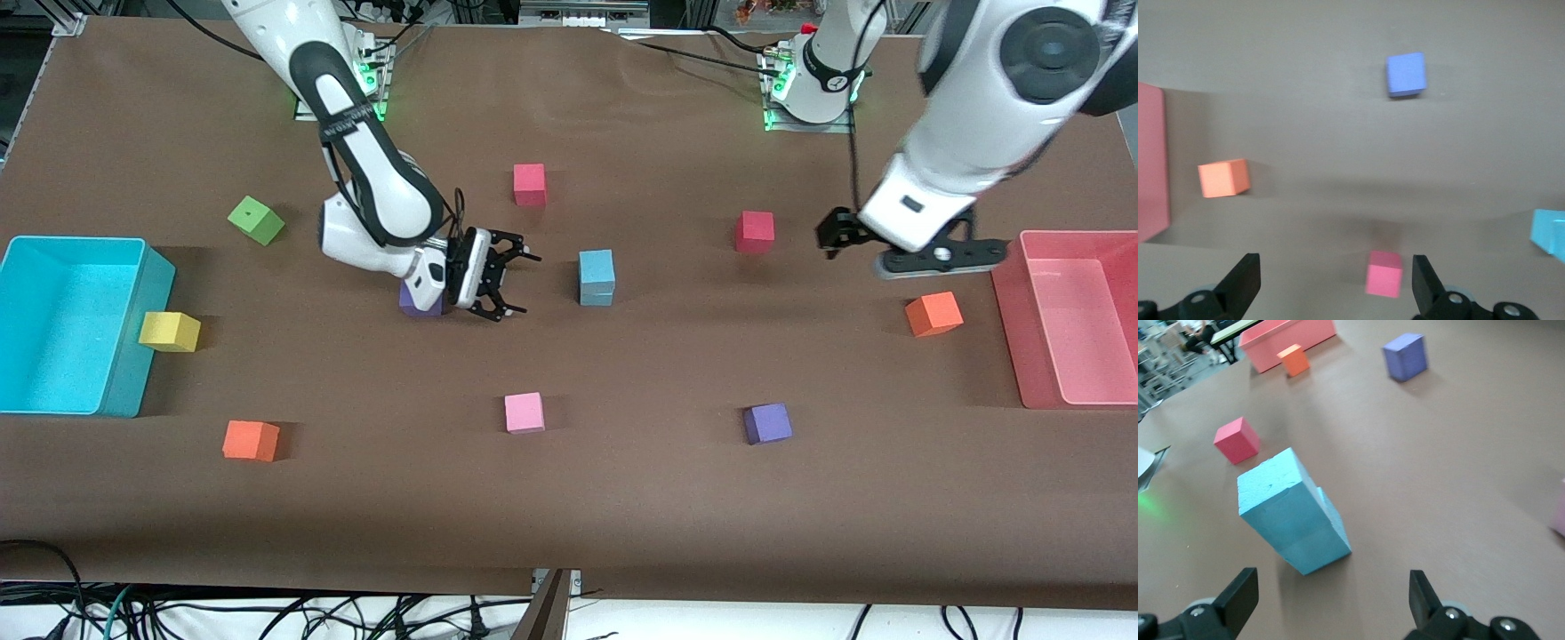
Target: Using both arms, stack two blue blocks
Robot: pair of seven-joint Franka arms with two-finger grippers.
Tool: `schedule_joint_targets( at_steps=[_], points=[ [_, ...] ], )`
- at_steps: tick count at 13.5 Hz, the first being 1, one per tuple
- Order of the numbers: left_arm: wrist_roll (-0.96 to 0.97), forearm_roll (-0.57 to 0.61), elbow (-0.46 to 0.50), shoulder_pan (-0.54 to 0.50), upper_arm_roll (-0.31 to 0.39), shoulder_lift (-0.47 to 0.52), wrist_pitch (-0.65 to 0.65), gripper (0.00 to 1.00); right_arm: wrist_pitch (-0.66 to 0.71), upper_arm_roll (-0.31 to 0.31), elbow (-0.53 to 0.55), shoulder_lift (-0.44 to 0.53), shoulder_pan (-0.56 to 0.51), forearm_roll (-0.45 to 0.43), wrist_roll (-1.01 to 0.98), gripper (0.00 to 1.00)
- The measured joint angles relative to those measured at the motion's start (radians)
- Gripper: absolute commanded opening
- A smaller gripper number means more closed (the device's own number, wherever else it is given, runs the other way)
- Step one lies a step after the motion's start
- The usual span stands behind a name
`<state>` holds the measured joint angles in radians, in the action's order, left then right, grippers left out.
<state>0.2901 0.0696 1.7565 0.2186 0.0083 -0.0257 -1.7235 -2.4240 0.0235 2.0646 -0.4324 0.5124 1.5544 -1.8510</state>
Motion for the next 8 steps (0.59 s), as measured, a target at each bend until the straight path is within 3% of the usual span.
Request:
schedule_joint_targets(
  at_steps=[3,6,8],
  points=[
    [-0.105,-0.013,-0.013,-0.033,0.045,0.012,0.032,1.0,0.086,-0.128,0.051,0.091,-0.002,-0.146,0.165,1.0],
    [-0.139,-0.013,-0.03,-0.055,0.046,0.015,0.055,1.0,0.217,-0.281,0.054,0.164,-0.007,-0.398,0.391,1.0],
    [-0.146,-0.023,-0.03,-0.061,0.045,0.015,0.057,1.0,0.271,-0.339,0.054,0.204,-0.011,-0.54,0.55,1.0]
  ],
)
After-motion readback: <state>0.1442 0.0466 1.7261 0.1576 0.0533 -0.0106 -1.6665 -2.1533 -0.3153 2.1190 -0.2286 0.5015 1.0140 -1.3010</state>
